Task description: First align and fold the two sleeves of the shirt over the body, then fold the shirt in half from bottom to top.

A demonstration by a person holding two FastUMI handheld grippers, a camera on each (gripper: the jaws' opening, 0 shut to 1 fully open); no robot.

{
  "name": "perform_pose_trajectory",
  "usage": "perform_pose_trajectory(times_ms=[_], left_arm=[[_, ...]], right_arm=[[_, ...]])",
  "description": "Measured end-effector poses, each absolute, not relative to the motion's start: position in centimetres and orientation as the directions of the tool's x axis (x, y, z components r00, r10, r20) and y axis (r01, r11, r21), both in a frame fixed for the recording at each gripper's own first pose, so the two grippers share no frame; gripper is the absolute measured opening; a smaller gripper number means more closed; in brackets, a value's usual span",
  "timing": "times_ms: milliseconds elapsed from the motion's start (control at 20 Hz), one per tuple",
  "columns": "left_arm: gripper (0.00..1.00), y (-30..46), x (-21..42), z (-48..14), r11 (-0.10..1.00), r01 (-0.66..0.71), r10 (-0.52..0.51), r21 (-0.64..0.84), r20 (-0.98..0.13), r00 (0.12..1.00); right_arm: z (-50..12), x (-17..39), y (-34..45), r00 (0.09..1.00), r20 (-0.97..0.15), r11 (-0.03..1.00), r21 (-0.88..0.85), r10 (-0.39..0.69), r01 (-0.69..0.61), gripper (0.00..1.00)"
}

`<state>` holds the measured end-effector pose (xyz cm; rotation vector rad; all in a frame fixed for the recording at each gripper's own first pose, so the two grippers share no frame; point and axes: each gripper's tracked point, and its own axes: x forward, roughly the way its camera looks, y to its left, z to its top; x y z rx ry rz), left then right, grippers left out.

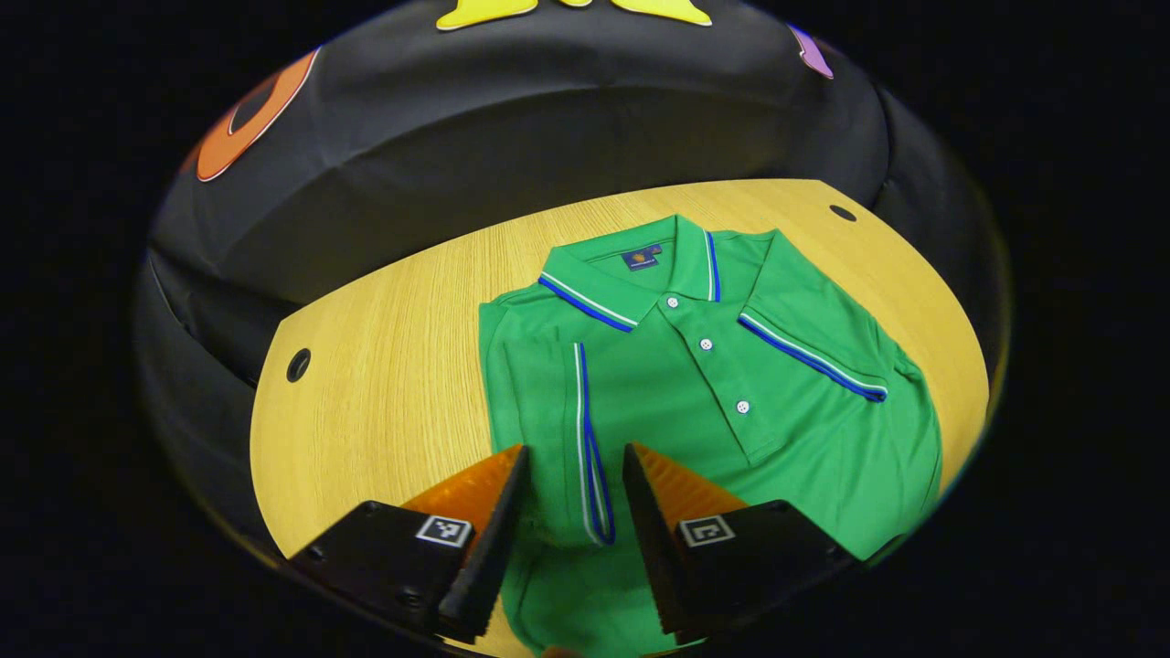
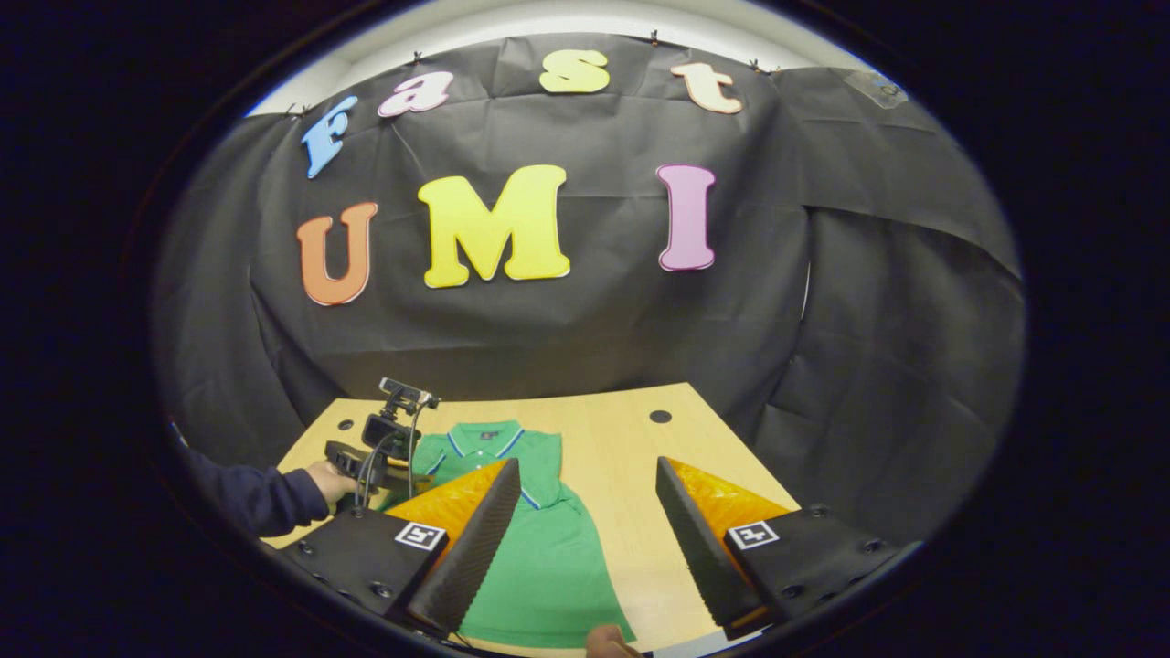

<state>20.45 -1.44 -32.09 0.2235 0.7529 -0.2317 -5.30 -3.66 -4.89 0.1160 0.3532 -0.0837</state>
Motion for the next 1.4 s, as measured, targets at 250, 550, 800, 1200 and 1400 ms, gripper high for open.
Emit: perform_pose_trajectory(times_ms=[250,550,800,1200,1400], left_arm=[[0.89,-0.8,18.3,-28.2,0.972,0.221,-0.122,0.079,-0.634,0.764],[0.98,1.6,12.8,-26.7,0.99,0.139,-0.102,0.01,-0.628,0.771],[0.98,4.5,6.6,-28.7,0.997,0.075,-0.065,-0.014,-0.682,0.728],[1.0,6.3,-5.8,-35.4,0.995,0.006,-0.091,-0.103,-0.852,0.516],[0.98,7.8,-11.6,-38.0,0.997,-0.015,-0.063,-0.074,-0.92,0.388]], right_arm=[[-6.5,-4.7,-4.1,0.921,-0.386,0.989,0.101,-0.056,0.103,0.96],[-12.5,-3.2,-2.7,0.865,-0.501,0.989,0.141,0.026,0.052,0.96],[-18.9,-3.5,-2.5,0.785,-0.617,0.99,0.137,0.062,0.03,0.95],[-32.2,-11.0,-2.5,0.497,-0.864,0.997,0.066,0.079,-0.043,0.96],[-34.5,-12.9,-3.5,0.423,-0.905,0.999,0.031,0.035,-0.017,0.95]])
